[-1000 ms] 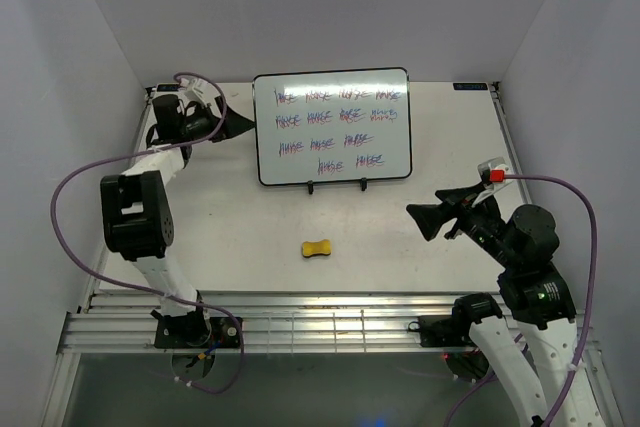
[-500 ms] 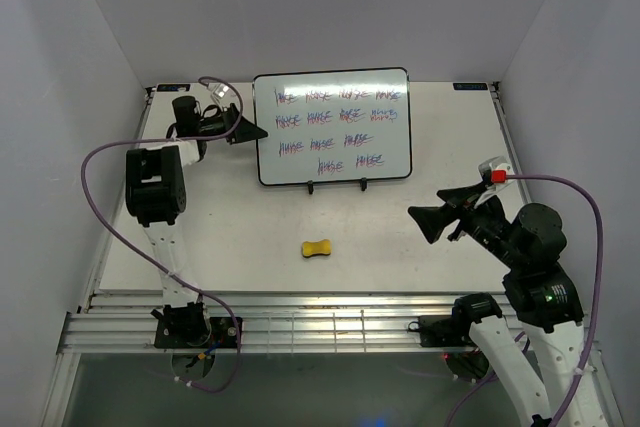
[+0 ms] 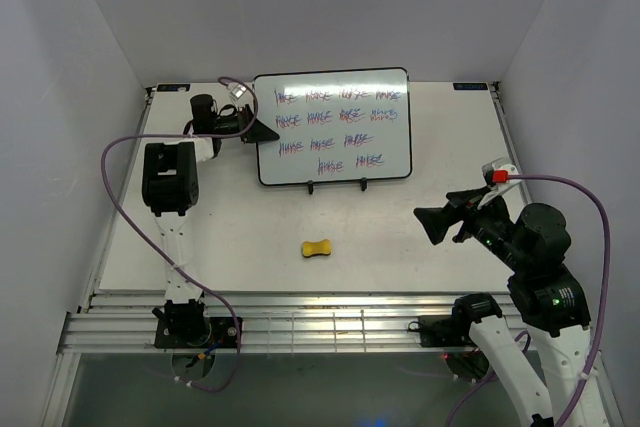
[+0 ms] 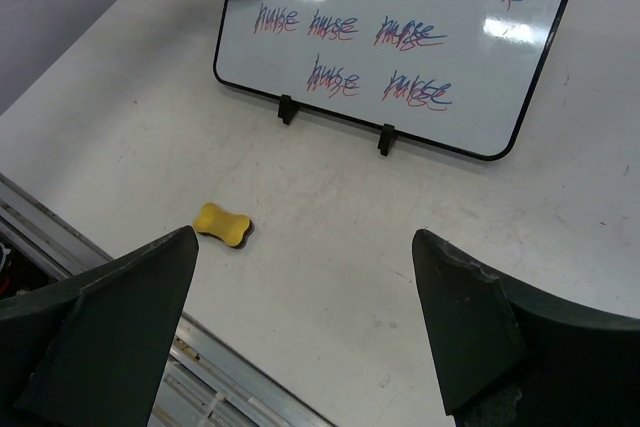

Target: Erase the whiteboard

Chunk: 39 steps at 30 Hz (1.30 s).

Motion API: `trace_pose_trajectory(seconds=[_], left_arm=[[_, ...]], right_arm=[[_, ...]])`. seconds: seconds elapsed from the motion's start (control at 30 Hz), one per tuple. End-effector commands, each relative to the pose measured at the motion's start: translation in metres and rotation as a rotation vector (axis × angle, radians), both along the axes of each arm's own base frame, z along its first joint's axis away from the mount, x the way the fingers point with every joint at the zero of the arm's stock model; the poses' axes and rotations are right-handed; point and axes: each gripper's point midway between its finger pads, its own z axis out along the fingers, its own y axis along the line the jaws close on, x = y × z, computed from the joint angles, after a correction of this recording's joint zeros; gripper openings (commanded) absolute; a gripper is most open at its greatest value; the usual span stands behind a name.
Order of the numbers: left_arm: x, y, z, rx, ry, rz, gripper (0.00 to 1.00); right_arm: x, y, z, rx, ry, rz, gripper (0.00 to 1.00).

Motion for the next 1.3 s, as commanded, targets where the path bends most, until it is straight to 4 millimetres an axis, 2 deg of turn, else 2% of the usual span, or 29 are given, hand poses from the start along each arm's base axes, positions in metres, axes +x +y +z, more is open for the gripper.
trace_pose_trajectory(seconds=[0.0, 0.03, 0.37, 0.43, 0.6, 0.67, 0.9, 1.07, 1.27], left_arm=[[0.004, -0.002, 0.019, -0.014, -0.084, -0.048, 0.68], [0.003, -0.002, 0.019, -0.018, -0.076, -0.056, 0.64], [0.002, -0.002, 0.006, -0.027, -0.054, -0.069, 0.47], [0.002, -0.002, 0.007, -0.027, -0.057, -0.07, 0.37], [0.002, -0.001, 0.012, -0.027, -0.072, -0.064, 0.0], [0.001, -0.001, 0.015, -0.025, -0.085, -0.057, 0.0], [-0.001, -0.003, 0.043, -0.032, -0.157, -0.045, 0.0], [-0.013, -0.004, 0.084, -0.103, -0.22, -0.065, 0.0], [-0.013, -0.005, 0.105, -0.151, -0.22, -0.076, 0.0]], right_arm=[[-0.002, -0.002, 0.015, -0.003, -0.035, -0.006, 0.93], [-0.002, -0.002, 0.015, -0.004, -0.033, -0.006, 0.94], [0.0, 0.001, 0.015, 0.007, -0.025, 0.007, 0.95], [0.001, 0.001, 0.015, 0.006, -0.023, 0.007, 0.95], [0.001, 0.002, 0.014, 0.009, -0.021, 0.009, 0.95], [0.002, 0.002, 0.013, 0.01, -0.019, 0.009, 0.95], [0.001, 0.003, 0.018, 0.027, -0.025, 0.01, 0.96], [0.0, 0.0, 0.02, 0.034, -0.034, -0.008, 0.96], [-0.002, -0.003, 0.022, 0.041, -0.039, -0.027, 0.96]])
